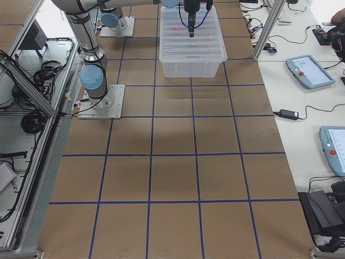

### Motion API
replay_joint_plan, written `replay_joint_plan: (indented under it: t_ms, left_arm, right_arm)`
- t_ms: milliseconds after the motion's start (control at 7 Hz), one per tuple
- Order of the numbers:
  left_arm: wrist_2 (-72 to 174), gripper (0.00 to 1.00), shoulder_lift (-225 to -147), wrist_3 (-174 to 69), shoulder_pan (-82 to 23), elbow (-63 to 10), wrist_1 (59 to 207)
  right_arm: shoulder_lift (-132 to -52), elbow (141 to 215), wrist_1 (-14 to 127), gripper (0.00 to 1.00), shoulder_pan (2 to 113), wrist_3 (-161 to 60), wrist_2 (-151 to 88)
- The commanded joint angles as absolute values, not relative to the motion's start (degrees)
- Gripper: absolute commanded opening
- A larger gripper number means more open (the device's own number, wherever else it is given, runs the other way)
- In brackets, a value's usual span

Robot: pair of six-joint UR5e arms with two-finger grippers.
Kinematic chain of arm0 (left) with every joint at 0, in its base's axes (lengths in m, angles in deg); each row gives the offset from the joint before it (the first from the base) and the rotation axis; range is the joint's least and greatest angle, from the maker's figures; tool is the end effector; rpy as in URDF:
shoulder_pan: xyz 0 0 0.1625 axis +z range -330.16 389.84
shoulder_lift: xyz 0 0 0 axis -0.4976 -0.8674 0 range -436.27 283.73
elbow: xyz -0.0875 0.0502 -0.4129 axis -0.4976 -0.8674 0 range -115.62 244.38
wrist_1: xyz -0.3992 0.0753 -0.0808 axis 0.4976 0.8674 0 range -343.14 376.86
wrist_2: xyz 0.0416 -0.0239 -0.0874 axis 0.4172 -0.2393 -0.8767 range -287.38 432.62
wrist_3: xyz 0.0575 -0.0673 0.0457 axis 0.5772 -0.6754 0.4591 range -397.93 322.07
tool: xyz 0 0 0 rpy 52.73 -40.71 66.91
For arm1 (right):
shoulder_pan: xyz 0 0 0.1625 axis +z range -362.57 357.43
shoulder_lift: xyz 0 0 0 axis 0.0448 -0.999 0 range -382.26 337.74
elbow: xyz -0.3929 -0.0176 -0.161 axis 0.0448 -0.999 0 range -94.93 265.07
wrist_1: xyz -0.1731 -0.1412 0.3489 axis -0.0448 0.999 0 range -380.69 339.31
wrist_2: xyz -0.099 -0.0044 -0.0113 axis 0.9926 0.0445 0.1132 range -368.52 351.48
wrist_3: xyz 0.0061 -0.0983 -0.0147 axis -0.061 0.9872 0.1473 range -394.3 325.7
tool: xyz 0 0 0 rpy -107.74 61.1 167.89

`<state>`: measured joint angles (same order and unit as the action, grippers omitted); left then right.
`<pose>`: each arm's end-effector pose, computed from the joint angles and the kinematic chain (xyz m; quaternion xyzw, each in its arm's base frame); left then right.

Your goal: Place red block in blue tray from box

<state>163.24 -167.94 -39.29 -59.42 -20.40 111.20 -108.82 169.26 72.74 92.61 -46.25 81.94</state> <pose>-0.1258 -0.5038 0.5107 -0.0183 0.9998 0.0069 0.0054 0.1794 -0.5126 0.5139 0.0591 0.9970 -0.0507 0.0035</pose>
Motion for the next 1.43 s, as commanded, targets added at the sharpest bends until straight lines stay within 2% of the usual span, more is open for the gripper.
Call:
replay_joint_plan:
  t_ms: [0, 286, 1286]
  left_arm:
    - [163.2, 1.0, -167.2, -37.7, -59.6, -20.9, 111.3]
    - [163.3, 1.0, -166.6, -34.0, -59.4, -22.7, 109.8]
    - [163.1, 1.0, -167.4, -35.5, -59.5, -21.6, 109.9]
  right_arm:
    - [-108.8, 169.1, 72.7, 1.0, 92.6, -46.3, 82.0]
    - [-108.7, 168.7, 72.7, 1.0, 92.5, -46.3, 82.2]
    - [-108.7, 168.9, 72.6, 1.0, 92.5, -46.0, 82.4]
